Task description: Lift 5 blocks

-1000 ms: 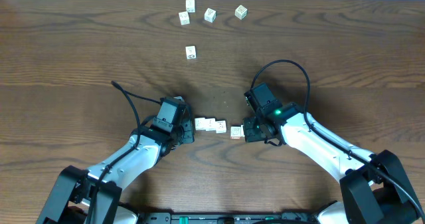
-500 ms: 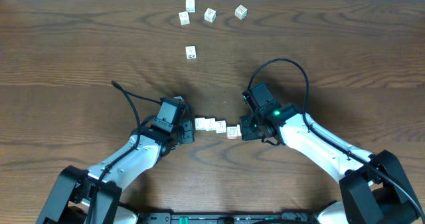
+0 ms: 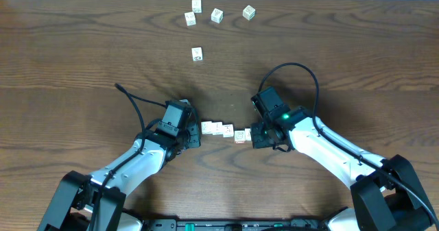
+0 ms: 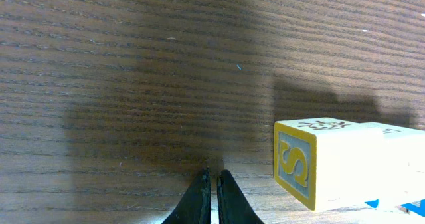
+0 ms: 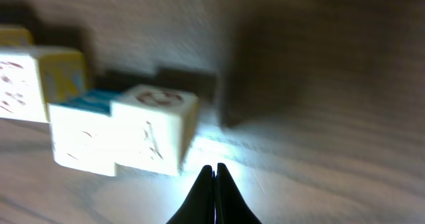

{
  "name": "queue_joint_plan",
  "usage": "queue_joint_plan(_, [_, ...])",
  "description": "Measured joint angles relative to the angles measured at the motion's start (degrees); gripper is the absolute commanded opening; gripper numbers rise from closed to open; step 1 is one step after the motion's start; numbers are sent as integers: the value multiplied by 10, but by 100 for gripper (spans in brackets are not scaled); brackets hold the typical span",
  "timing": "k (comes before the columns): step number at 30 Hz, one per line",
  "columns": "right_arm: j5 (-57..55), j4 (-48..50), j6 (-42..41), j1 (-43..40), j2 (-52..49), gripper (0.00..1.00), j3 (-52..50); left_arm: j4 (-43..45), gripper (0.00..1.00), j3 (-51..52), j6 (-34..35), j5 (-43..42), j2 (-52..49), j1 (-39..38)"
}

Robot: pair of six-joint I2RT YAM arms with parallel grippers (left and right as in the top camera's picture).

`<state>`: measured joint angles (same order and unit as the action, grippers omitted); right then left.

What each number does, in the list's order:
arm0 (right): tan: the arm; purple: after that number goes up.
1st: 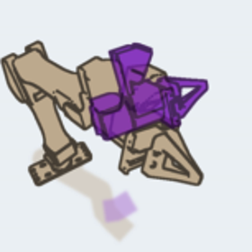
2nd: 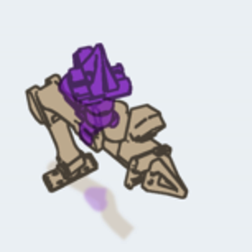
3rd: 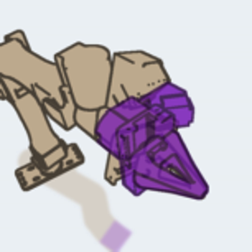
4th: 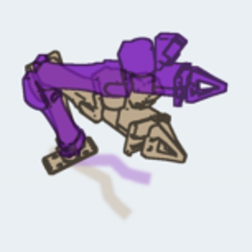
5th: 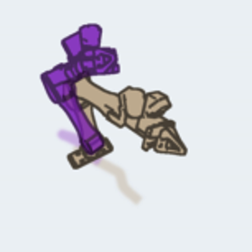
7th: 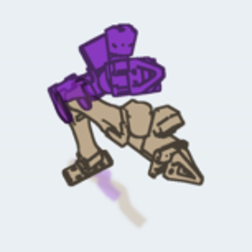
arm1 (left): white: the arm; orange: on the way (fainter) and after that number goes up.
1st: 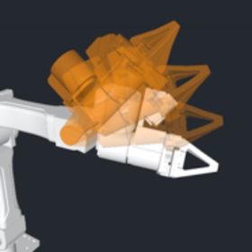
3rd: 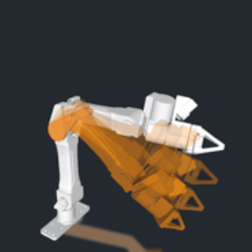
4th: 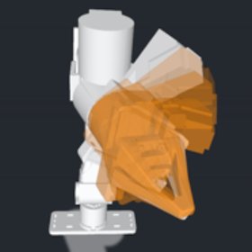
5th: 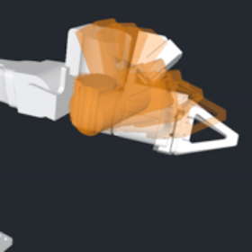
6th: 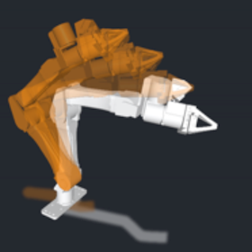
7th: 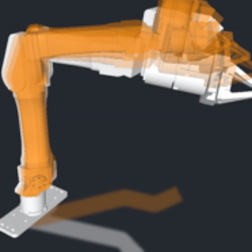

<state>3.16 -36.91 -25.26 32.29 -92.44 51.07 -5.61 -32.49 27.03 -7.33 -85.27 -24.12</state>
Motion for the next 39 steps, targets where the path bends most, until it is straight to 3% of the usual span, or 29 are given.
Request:
queue_joint_plan(26, [1,29,0,21,0,1,-1,0,8,0,0,0,0,0])
queue_joint_plan(39, [10,-39,0,43,0,1,-3,0,8,0,0,0,0,0])
